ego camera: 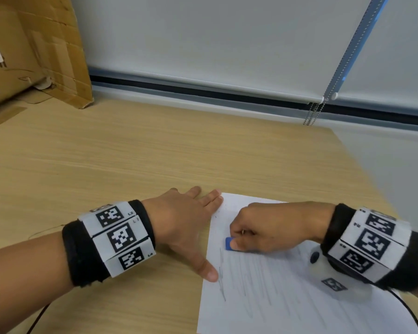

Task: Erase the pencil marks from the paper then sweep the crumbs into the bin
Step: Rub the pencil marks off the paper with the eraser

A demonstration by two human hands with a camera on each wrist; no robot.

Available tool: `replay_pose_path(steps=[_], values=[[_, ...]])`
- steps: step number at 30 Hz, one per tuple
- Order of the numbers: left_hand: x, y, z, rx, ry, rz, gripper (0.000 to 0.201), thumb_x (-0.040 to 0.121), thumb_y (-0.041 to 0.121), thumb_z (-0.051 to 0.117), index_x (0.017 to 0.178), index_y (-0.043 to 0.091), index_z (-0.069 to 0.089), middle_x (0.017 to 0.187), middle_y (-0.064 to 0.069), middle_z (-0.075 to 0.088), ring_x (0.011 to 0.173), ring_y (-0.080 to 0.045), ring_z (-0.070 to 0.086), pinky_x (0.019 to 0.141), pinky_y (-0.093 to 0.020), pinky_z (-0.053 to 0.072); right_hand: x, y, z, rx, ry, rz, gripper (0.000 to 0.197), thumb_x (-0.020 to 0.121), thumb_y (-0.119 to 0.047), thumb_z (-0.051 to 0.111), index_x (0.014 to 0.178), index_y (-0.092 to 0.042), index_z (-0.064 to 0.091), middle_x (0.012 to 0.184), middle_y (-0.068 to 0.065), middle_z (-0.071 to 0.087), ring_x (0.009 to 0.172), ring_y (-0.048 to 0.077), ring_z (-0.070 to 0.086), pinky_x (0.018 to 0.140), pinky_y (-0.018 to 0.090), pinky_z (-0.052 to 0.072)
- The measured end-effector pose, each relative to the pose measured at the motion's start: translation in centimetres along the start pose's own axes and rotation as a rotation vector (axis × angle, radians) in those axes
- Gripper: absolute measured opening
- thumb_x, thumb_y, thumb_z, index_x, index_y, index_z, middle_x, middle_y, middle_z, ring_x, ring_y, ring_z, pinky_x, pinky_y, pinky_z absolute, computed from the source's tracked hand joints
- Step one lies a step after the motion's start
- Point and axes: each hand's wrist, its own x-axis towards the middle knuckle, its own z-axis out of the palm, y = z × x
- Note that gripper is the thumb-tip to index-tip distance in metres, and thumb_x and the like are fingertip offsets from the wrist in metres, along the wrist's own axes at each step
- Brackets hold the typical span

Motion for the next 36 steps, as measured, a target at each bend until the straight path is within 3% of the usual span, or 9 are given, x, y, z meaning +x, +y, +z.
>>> replay_pose_path(steps=[6, 11, 13, 17, 23, 25, 28, 33, 36], values=[[0.0, -0.1, 0.1, -0.005, -0.001, -0.006, 0.141, 0.057, 0.088, 0.060, 0.150, 0.025, -0.024, 0.156, 0.014, -0.028, 0.149, -0.019, -0.014, 0.118, -0.048, 0.008, 1.5, 2.1, -1.3, 0.007, 0.181, 0.067, 0.044, 0.098, -0.040, 0.044, 0.064, -0.012, 0.046, 0.059, 0.003, 0.050, 0.054, 0.017, 0.041, 0.057, 0.030, 0.038], [0.1, -0.1, 0.0, -0.001, 0.003, 0.004, 0.141, 0.058, 0.088, 0.059, 0.150, 0.023, -0.025, 0.156, 0.013, -0.029, 0.149, -0.020, -0.014, 0.117, -0.047, 0.009, 1.0, -0.1, -0.3, -0.016, 0.029, 0.008, 0.043, 0.097, -0.042, 0.043, 0.065, -0.013, 0.047, 0.060, 0.002, 0.051, 0.056, 0.023, 0.047, 0.061, 0.038, 0.045], [0.1, 0.0, -0.1, -0.008, -0.004, 0.001, 0.140, 0.058, 0.087, 0.060, 0.150, 0.024, -0.025, 0.156, 0.014, -0.029, 0.148, -0.019, -0.015, 0.117, -0.048, 0.008, 1.6, 1.0, -1.1, 0.002, 0.078, 0.025, 0.044, 0.097, -0.043, 0.044, 0.062, -0.015, 0.046, 0.059, 0.003, 0.052, 0.056, 0.027, 0.051, 0.062, 0.042, 0.048], [-0.1, 0.0, -0.2, -0.007, -0.008, -0.009, 0.140, 0.058, 0.087, 0.060, 0.150, 0.025, -0.025, 0.156, 0.015, -0.029, 0.148, -0.018, -0.016, 0.117, -0.047, 0.008, 2.1, 2.3, -1.5, 0.029, 0.206, 0.078, 0.044, 0.098, -0.039, 0.045, 0.063, -0.012, 0.047, 0.060, 0.006, 0.053, 0.053, 0.018, 0.044, 0.059, 0.036, 0.043], [0.0, 0.2, -0.3, 0.015, -0.024, -0.006, 0.140, 0.060, 0.086, 0.059, 0.150, 0.023, -0.027, 0.155, 0.013, -0.031, 0.148, -0.020, -0.016, 0.117, -0.047, 0.010, 0.8, -0.6, -0.3, -0.001, 0.018, -0.003, 0.042, 0.097, -0.040, 0.044, 0.071, -0.008, 0.052, 0.060, 0.003, 0.051, 0.055, 0.021, 0.045, 0.059, 0.035, 0.043], [-0.1, 0.2, -0.3, 0.001, -0.030, -0.008, 0.140, 0.060, 0.086, 0.060, 0.149, 0.024, -0.027, 0.155, 0.014, -0.031, 0.148, -0.019, -0.017, 0.117, -0.047, 0.008, 1.3, 0.3, -1.2, 0.018, 0.061, 0.032, 0.043, 0.097, -0.042, 0.044, 0.065, -0.013, 0.049, 0.059, 0.002, 0.051, 0.056, 0.025, 0.050, 0.062, 0.040, 0.048], [-0.1, 0.1, -0.3, -0.002, -0.033, -0.016, 0.139, 0.059, 0.086, 0.060, 0.150, 0.025, -0.026, 0.155, 0.015, -0.031, 0.148, -0.018, -0.017, 0.117, -0.047, 0.007, 1.6, 1.1, -1.6, 0.023, 0.134, 0.075, 0.042, 0.098, -0.039, 0.044, 0.062, -0.016, 0.046, 0.057, -0.002, 0.048, 0.055, 0.019, 0.048, 0.060, 0.038, 0.046], [0.0, 0.1, -0.1, 0.013, -0.025, -0.017, 0.139, 0.059, 0.088, 0.059, 0.149, 0.025, -0.026, 0.155, 0.014, -0.031, 0.148, -0.018, -0.016, 0.117, -0.047, 0.008, 0.2, -1.8, 0.5, -0.020, 0.004, -0.016, 0.042, 0.097, -0.042, 0.043, 0.073, -0.009, 0.053, 0.062, 0.003, 0.053, 0.056, 0.019, 0.045, 0.061, 0.036, 0.045], [-0.1, 0.1, -0.2, 0.011, -0.039, -0.014, 0.142, 0.057, 0.088, 0.059, 0.149, 0.024, -0.026, 0.155, 0.015, -0.032, 0.148, -0.018, -0.017, 0.117, -0.047, 0.008, 0.7, -1.1, -0.5, -0.017, 0.039, 0.016, 0.045, 0.097, -0.044, 0.042, 0.068, -0.011, 0.051, 0.062, 0.004, 0.054, 0.058, 0.025, 0.051, 0.062, 0.037, 0.046]])
